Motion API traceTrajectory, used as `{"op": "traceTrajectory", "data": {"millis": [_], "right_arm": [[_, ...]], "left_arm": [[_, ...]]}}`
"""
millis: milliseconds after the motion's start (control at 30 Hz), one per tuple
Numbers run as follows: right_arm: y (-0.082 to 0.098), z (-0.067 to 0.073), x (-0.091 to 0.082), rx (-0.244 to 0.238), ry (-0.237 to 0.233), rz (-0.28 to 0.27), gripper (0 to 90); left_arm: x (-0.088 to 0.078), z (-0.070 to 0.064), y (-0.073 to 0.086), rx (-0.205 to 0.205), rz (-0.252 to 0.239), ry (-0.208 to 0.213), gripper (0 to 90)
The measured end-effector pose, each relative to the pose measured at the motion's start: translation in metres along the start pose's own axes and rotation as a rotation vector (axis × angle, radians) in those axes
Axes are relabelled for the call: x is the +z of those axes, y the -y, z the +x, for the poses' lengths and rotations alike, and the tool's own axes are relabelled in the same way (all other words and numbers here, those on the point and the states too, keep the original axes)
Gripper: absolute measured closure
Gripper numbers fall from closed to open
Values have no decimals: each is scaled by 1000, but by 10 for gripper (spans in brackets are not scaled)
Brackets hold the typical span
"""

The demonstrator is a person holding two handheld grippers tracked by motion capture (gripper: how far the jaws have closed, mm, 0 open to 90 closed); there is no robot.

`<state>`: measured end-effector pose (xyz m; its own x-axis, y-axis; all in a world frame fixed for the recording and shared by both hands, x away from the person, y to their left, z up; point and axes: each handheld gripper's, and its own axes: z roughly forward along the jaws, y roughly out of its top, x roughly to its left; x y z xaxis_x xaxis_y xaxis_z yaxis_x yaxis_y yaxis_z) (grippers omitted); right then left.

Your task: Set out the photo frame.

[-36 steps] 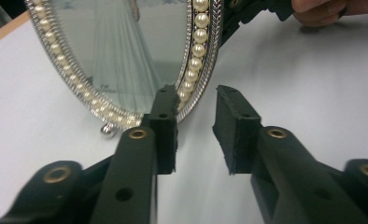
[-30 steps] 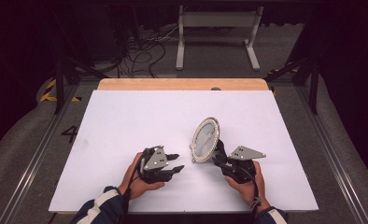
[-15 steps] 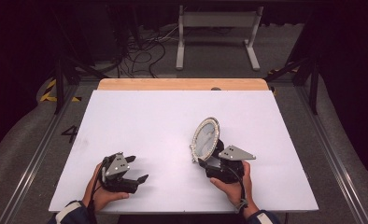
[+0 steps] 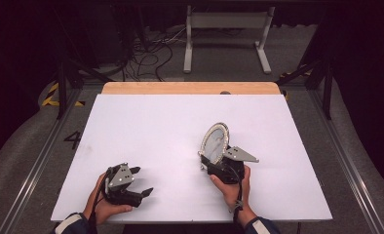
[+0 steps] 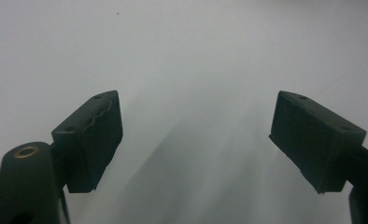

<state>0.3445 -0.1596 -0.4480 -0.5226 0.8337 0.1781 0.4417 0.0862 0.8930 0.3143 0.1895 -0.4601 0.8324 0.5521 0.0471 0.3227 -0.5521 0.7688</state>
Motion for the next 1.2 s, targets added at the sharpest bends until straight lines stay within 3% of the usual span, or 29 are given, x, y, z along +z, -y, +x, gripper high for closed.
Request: {"op": "traceTrajectory", "data": {"millis": [300,333,400,667,1033,1200], "right_arm": [[0,-6,2,18,-15,9,670],[1,-10,2,34,-42,14,677],[-1,-10,2,12,-41,24,677],[-4,-17,0,7,-99,66,706],[-9,-26,-2,-9,-205,133,773],[-10,-28,-3,-16,-217,140,773]], "left_arm": [[3,0,-1,-3,4,14,179],[3,0,-1,-1,7,12,179],[3,-1,-1,2,10,11,179],[5,-1,-1,5,17,14,179],[6,-3,-2,7,21,26,179],[9,-2,-6,11,16,29,179]]}}
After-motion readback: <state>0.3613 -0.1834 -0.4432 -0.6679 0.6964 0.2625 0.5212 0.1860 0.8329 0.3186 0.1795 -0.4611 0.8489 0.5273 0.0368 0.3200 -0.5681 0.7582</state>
